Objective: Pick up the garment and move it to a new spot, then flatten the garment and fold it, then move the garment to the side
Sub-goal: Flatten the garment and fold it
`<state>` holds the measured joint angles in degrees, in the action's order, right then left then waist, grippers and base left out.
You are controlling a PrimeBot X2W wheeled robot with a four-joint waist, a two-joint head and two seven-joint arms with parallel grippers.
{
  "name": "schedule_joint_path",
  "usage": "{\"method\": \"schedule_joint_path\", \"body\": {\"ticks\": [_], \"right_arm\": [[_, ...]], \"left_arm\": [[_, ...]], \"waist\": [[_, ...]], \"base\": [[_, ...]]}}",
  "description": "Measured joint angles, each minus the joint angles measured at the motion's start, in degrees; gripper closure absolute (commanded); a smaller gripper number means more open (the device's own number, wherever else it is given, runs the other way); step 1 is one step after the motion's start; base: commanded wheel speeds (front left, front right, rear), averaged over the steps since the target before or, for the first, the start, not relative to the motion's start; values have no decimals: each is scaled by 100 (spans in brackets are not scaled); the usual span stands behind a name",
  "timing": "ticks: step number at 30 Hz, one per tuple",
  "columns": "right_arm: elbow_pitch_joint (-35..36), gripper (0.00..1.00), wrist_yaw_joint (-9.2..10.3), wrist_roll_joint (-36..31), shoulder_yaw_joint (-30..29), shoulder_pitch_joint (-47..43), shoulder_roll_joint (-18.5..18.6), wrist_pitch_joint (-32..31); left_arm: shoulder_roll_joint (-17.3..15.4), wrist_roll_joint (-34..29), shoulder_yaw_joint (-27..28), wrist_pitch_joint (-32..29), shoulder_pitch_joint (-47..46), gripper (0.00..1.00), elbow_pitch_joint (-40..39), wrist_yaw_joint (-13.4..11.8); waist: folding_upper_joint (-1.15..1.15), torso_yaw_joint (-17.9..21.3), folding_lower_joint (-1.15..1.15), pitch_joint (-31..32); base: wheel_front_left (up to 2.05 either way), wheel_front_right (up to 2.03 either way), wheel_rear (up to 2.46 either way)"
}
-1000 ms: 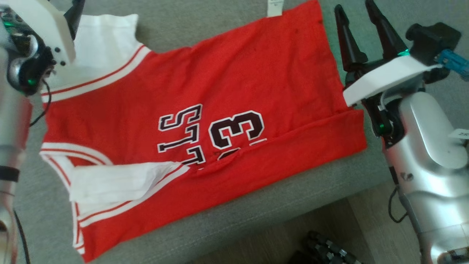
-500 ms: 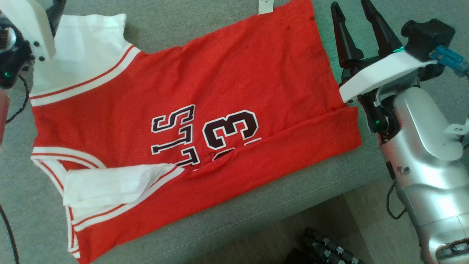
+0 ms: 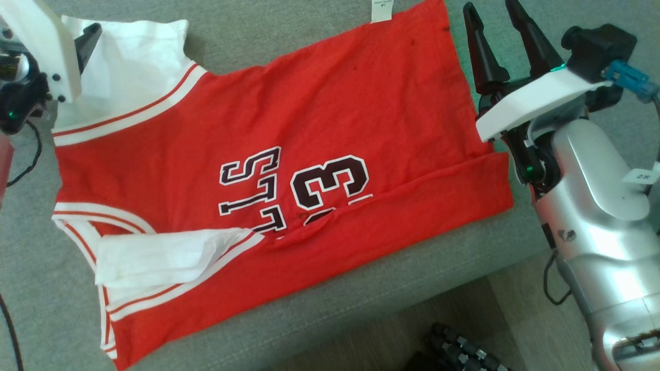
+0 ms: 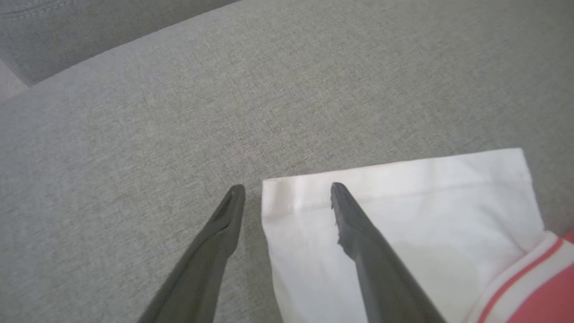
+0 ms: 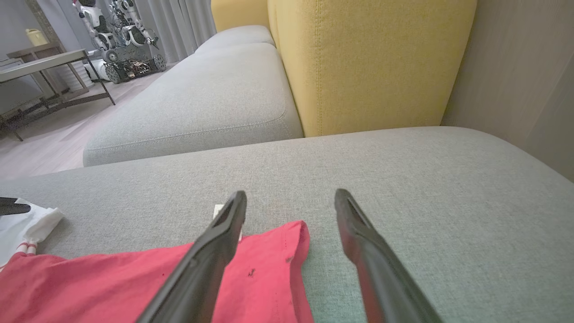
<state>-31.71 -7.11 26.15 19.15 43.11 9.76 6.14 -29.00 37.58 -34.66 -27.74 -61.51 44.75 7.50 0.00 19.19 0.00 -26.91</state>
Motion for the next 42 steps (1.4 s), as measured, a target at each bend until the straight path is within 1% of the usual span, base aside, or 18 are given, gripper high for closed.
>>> {"method": "schedule_joint_path", "body": {"ticks": [8,9,10,15,19,23,27,32,34,42], "right_arm": [[-55,0,0,11,68,13,-1,56],[-60,0,0,32,68,13,-1,60],[-64,0,0,56,68,13,-1,63],[-137,0,0,59,57,12,10,101],[-226,0,0,181,8,12,60,71],[-471,0,0,450,35,74,282,-474],[-794,0,0,665,143,357,591,-970],[-1211,0,0,813,323,857,909,-1267],[-1425,0,0,927,521,1042,1000,-1407],[-1822,0,0,1255,976,1321,1071,-1553]], "left_arm": [[-32,20,-37,-92,-20,0,148,-1],[-32,49,-36,-92,-25,64,163,-1],[-30,53,-37,-91,-28,100,167,-1],[44,158,-40,-8,-27,100,200,-1],[130,162,-34,423,-22,100,131,-1],[281,267,7,846,8,100,-60,-1],[435,283,-23,1077,107,100,-235,-1],[559,377,-21,1273,166,100,-360,-1],[620,383,-59,1328,165,100,-399,-1],[636,392,-96,1423,164,100,-446,-1]], "waist": [[0,88,0,-35],[0,96,0,-33],[0,99,0,-30],[0,61,0,8],[0,-71,0,72],[0,-304,0,137],[0,-599,0,155],[0,-905,0,71],[0,-1022,0,-40],[0,-1158,0,-216]], "base": [[0,0,0],[0,0,0],[0,0,0],[0,0,0],[0,0,0],[0,0,0],[0,0,0],[0,0,0],[0,0,0],[0,0,0]]}}
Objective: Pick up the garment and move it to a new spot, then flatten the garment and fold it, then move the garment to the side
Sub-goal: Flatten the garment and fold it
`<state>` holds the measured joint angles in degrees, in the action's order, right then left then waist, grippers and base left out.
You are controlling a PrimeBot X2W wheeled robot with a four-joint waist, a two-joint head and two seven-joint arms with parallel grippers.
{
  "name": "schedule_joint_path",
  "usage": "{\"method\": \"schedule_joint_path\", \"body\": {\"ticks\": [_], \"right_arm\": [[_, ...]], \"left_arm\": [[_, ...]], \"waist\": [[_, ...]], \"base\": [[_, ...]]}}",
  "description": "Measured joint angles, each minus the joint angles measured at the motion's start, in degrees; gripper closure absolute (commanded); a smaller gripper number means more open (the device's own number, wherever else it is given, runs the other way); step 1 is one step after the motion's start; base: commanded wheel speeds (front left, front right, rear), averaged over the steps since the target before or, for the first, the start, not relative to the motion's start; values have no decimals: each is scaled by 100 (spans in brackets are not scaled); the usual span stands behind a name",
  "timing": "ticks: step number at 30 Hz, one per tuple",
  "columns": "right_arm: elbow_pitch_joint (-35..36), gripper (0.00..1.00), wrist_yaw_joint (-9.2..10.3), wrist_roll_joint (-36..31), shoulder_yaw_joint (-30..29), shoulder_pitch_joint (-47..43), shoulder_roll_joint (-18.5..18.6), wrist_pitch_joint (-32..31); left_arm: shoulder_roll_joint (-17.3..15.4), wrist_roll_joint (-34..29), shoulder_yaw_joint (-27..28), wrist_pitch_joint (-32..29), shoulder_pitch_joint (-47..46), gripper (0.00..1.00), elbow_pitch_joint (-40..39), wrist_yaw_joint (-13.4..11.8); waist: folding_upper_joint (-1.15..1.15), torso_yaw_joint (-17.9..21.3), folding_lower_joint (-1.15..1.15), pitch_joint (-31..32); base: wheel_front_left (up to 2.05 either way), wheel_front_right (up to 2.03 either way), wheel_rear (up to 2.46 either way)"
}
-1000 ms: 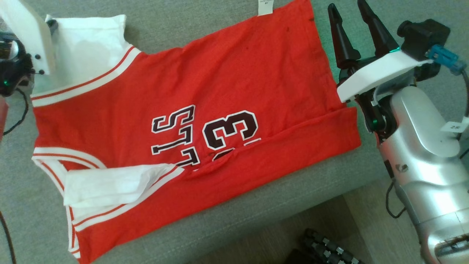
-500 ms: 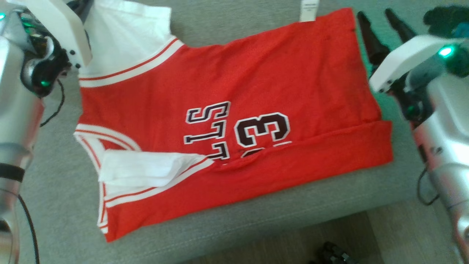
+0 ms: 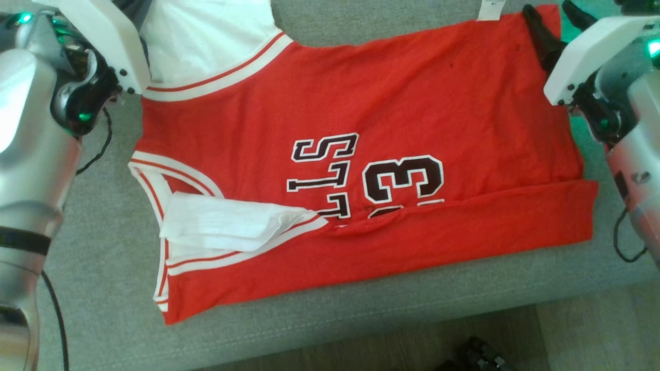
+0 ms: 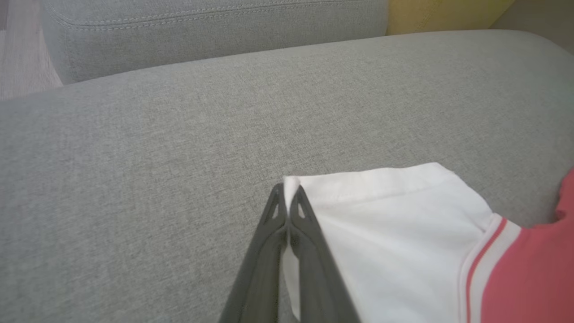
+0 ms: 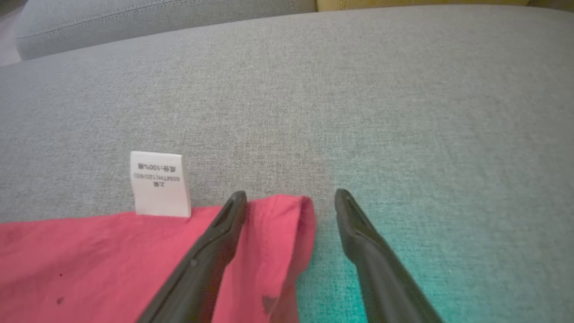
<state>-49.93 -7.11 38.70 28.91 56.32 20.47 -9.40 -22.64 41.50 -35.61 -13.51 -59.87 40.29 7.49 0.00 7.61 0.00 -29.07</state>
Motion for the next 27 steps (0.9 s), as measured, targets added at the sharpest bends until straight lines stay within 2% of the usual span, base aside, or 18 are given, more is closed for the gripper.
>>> {"method": "schedule_joint_path", "body": {"ticks": [5,6,7,8,11,27], "right_arm": [[-131,0,0,253,252,130,18,-112],[-145,26,0,335,283,141,23,-151],[-157,75,0,409,332,166,47,-204],[-162,100,0,468,385,192,76,-249],[-167,100,0,619,524,218,143,-322],[-899,100,0,338,975,805,197,1140]], "left_arm": [[0,3,-53,41,-7,100,-46,0],[0,20,-54,55,-9,100,-47,0],[0,56,-55,55,-16,100,-48,1],[-1,59,-56,56,-21,100,-48,1],[-1,59,-66,58,-22,100,-43,1],[8,48,45,772,-333,100,79,-145]], "waist": [[0,-43,0,-66],[0,-52,0,-67],[0,-61,0,-67],[0,-67,0,-68],[0,-83,0,-56],[0,-81,0,-114]], "base": [[0,0,0],[0,0,0],[0,0,0],[0,0,0],[0,0,0],[0,0,0]]}}
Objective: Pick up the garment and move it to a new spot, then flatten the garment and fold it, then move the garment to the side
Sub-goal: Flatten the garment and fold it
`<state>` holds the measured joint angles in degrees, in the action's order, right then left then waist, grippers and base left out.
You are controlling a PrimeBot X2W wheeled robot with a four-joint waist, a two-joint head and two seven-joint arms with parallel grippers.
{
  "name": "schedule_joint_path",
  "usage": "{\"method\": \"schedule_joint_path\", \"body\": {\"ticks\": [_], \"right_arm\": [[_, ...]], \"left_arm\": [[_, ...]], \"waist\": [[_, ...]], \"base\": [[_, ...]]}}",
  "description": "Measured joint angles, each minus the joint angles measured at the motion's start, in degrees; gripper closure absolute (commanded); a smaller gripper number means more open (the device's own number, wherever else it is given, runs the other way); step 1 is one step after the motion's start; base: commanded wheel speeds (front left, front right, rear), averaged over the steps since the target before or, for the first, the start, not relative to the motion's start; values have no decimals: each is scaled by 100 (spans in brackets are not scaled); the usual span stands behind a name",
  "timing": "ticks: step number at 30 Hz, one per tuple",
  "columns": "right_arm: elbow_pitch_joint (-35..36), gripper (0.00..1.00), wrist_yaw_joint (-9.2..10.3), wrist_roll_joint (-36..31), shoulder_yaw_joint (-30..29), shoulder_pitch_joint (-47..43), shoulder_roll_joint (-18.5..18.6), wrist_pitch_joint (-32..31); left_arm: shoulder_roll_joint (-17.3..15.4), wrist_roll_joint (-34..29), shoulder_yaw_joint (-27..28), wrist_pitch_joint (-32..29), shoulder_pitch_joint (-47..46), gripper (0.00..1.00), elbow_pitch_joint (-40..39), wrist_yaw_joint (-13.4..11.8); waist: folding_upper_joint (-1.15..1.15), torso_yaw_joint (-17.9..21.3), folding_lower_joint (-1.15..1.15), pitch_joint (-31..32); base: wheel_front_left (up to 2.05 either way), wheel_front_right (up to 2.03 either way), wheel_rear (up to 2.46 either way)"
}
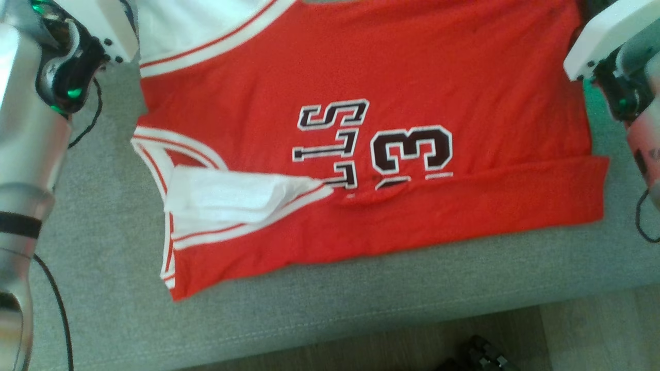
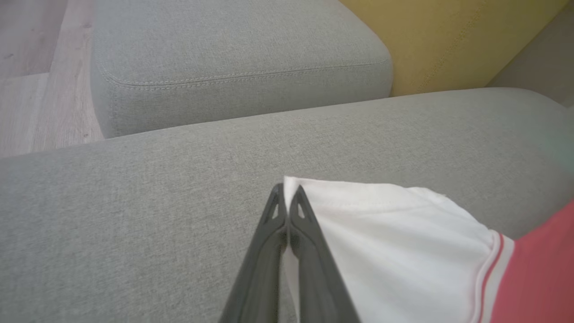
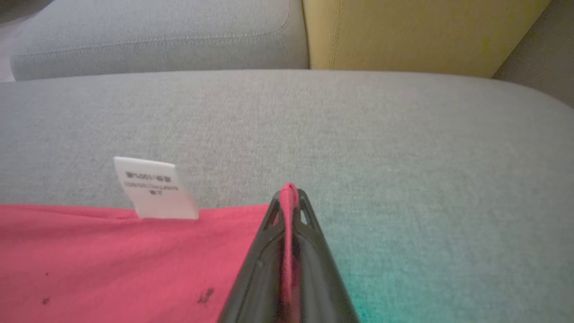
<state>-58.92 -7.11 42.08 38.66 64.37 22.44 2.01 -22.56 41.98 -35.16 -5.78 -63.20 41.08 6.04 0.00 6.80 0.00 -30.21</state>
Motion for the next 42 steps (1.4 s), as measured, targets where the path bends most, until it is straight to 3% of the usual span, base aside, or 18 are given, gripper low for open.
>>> {"method": "schedule_joint_path", "body": {"ticks": [12,23,32,42], "right_arm": [[-656,100,0,-132,16,492,-179,698],[-584,100,0,-4,176,401,-232,1121],[-253,100,0,185,333,-9,-15,1220],[379,100,0,390,424,-675,420,1221]], "left_arm": [[162,-169,46,569,-442,100,383,-115],[238,-163,-42,899,-405,100,624,8],[58,-48,-161,991,100,100,309,85],[-248,110,-326,987,988,100,-630,86]], "waist": [[0,21,0,-39],[0,15,0,134],[0,-22,0,381],[0,-158,0,813]], "base": [[0,0,0],[0,0,0],[0,0,0],[0,0,0]]}}
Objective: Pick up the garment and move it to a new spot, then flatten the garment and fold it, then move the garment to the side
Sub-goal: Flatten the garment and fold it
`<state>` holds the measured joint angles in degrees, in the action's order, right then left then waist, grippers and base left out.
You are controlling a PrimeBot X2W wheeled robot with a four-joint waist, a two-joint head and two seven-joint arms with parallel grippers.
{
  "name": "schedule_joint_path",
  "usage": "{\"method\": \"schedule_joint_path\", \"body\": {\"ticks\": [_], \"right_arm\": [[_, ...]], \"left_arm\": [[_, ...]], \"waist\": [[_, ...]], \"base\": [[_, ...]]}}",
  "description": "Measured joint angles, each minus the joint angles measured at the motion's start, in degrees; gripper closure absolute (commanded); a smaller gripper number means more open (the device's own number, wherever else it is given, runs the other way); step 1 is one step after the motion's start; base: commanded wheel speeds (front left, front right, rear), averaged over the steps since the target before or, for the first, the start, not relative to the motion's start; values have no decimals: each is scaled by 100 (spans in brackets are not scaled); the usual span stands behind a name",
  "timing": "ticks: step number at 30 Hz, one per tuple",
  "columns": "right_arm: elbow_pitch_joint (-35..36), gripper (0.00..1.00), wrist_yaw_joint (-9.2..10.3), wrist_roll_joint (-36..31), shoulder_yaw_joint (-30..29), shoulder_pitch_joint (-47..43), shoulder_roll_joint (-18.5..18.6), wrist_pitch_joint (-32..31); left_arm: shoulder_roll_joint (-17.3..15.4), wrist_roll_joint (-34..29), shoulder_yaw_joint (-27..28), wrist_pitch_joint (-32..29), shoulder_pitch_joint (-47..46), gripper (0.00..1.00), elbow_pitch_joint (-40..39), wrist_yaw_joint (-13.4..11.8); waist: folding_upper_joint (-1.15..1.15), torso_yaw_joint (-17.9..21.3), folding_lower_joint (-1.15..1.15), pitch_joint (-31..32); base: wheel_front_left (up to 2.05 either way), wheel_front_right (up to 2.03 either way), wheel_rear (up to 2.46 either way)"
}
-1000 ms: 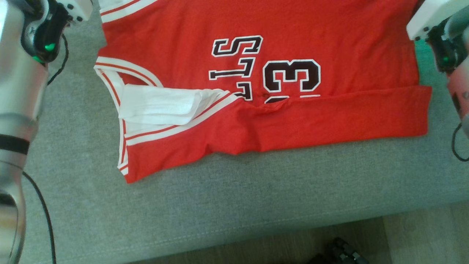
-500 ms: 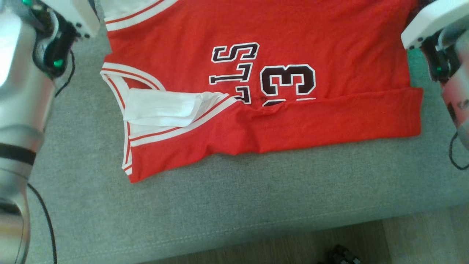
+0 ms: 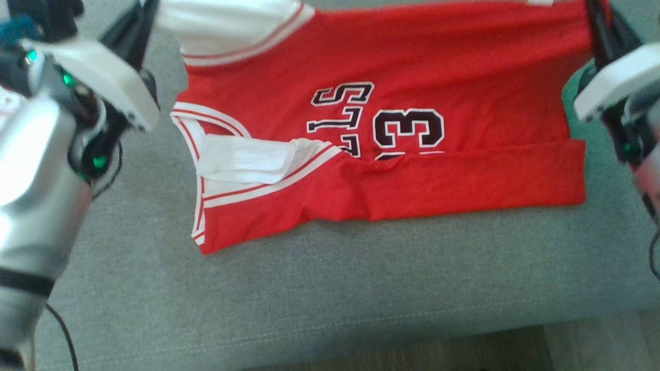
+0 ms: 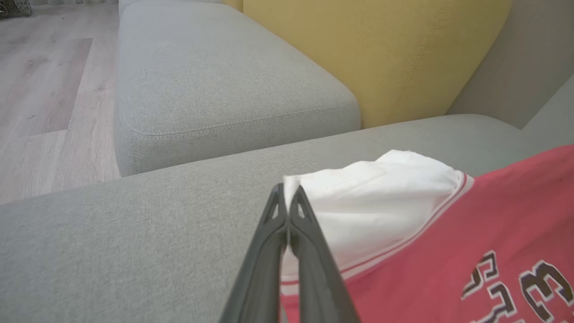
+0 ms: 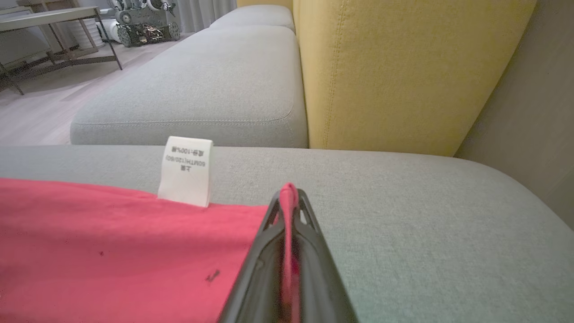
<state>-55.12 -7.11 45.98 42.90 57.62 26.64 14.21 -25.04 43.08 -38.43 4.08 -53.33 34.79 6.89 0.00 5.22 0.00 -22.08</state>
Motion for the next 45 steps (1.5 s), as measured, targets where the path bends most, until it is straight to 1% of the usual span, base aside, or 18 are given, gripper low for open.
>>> {"method": "schedule_joint_path", "body": {"ticks": [4,6,11,18,23,27,36,40,41,42,43,45], "right_arm": [[274,100,0,189,249,-400,165,-1],[420,100,0,299,382,-593,269,-16],[820,100,0,564,742,-937,593,-308],[1358,100,0,925,1087,-1382,910,-681],[1634,100,0,1118,1230,-1602,1134,-927],[1809,100,0,1251,1369,-1755,1251,-1194],[2124,100,0,1377,1584,-1969,1440,-1678],[2258,100,0,1561,1613,-1996,1501,-1909],[2281,85,0,1627,1617,-2026,1518,-2005],[2316,22,0,1652,1621,-2073,1540,-2036],[2336,0,0,1655,1622,-2112,1561,-2038],[2324,0,0,1741,1618,-2179,1592,-2191]], "left_arm": [[-231,47,-97,-142,494,100,-516,-12],[-360,78,-156,-258,766,100,-808,-57],[-673,232,-231,-517,1448,100,-1548,-245],[-1037,430,-397,-839,2374,100,-2385,-509],[-1191,536,-509,-962,2796,100,-2797,-649],[-1276,548,-535,-1013,3019,100,-2983,-746],[-1305,546,-728,-1113,3162,100,-3087,-747],[-1305,546,-816,-1161,3234,100,-3072,-739],[-1305,545,-821,-1151,3240,100,-3055,-739],[-1305,537,-821,-1125,3247,88,-3031,-746],[-1298,530,-817,-1085,3251,60,-3004,-768],[-1263,532,-839,-1055,3271,0,-2948,-771]], "waist": [[0,-39,0,233],[0,-51,0,355],[0,-81,0,630],[0,-91,0,987],[0,-94,0,1184],[0,-90,0,1290],[0,-57,0,1330],[0,-38,0,1340],[0,-34,0,1342],[0,-32,0,1341],[0,-34,0,1337],[0,-40,0,1348]], "base": [[0,0,0],[0,0,0],[0,0,0],[0,0,0],[0,0,0],[0,0,0],[0,0,0],[0,0,0],[0,0,0],[0,0,0],[0,0,0],[0,0,0]]}}
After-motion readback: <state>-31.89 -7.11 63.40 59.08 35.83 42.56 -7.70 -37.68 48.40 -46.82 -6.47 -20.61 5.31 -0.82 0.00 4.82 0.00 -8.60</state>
